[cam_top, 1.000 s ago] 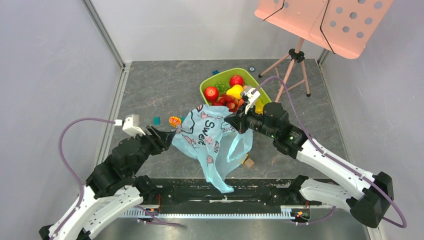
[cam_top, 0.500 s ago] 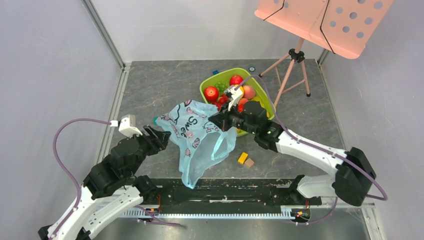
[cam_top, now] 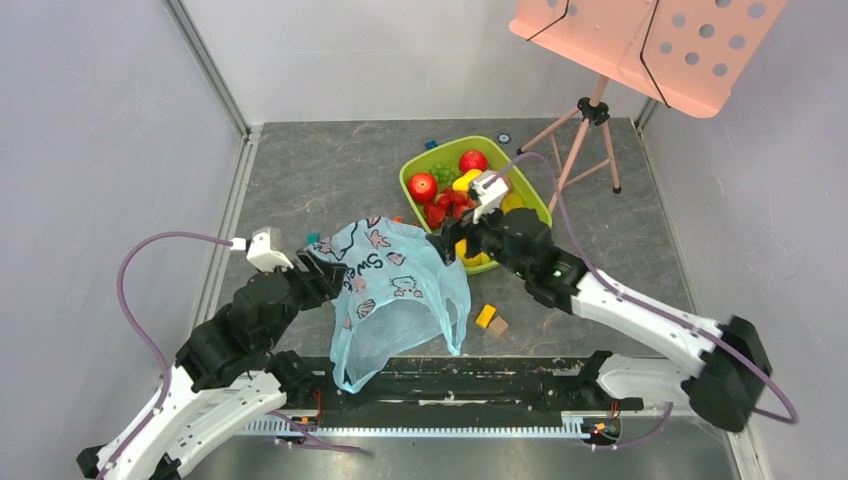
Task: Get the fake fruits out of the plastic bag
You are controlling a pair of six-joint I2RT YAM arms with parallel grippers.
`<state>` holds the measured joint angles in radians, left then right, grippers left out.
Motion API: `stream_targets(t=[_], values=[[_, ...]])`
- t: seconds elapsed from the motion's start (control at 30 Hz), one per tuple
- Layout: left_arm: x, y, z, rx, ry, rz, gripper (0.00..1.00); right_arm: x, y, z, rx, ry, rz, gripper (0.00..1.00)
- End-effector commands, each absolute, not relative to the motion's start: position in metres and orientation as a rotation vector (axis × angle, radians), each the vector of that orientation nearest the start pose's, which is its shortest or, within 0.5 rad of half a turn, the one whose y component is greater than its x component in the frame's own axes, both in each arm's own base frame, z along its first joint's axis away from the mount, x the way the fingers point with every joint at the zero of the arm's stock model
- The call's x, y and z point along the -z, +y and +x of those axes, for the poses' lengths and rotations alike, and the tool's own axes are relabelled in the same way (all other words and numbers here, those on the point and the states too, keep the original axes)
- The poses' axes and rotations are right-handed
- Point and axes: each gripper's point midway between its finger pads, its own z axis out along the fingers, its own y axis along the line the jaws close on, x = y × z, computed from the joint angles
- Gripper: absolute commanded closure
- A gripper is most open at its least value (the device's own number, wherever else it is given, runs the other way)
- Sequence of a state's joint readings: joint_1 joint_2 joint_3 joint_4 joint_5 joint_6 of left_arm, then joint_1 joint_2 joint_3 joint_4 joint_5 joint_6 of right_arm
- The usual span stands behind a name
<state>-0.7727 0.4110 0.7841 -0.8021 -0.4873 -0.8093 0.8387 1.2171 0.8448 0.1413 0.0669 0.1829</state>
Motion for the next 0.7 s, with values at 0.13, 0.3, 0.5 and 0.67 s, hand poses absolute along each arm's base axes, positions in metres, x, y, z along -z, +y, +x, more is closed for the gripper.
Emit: stream_targets(t=[0.13, 0.3, 0.5, 0.67], values=[[-0.235, -0.108, 0.186, 0.552, 1.939, -0.249, 0.01, -0.271, 0.229, 0.258, -0.502, 1.623, -0.438, 0.02], [-0.230, -0.104, 0.188, 0.505, 1.961, -0.266, 0.00, -0.253, 0.188, 0.246, -0.376, 1.665, -0.395, 0.02], [-0.223, -0.099, 0.190, 0.476, 1.960, -0.284, 0.00, -0.235, 0.162, 0.236, -0.320, 1.678, -0.361, 0.02], [-0.215, -0.099, 0.189, 0.460, 1.986, -0.303, 0.00, -0.225, 0.156, 0.235, -0.301, 1.693, -0.340, 0.02]])
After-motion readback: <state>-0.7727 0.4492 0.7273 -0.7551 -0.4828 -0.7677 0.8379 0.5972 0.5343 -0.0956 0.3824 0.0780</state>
